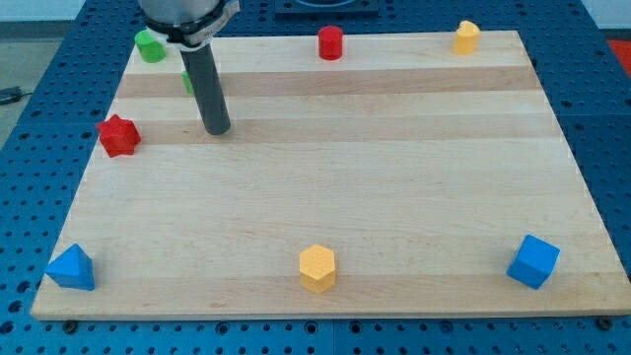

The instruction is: Push the green circle to the top right of the green star

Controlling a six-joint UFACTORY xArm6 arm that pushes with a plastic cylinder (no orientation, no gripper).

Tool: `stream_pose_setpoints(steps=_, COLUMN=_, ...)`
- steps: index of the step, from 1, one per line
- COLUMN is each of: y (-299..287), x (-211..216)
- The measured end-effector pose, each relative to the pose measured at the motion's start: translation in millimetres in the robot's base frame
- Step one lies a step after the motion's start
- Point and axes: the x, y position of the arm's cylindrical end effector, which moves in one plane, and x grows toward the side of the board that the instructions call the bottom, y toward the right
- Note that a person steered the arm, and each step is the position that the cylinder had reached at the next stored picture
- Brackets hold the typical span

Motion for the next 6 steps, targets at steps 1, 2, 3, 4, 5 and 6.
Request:
stream_pose_setpoints(steps=1, y=-21, x=11)
stream_pose_setpoints(steps=2, y=-46, x=11)
stream_pose_setpoints(steps=3, y=-67, x=6)
stream_pose_setpoints(steps=4, y=-68, x=-23)
stream_pose_setpoints(steps=5, y=-80, x=-53)
stream_pose_setpoints(steps=6, y=-124, x=-78)
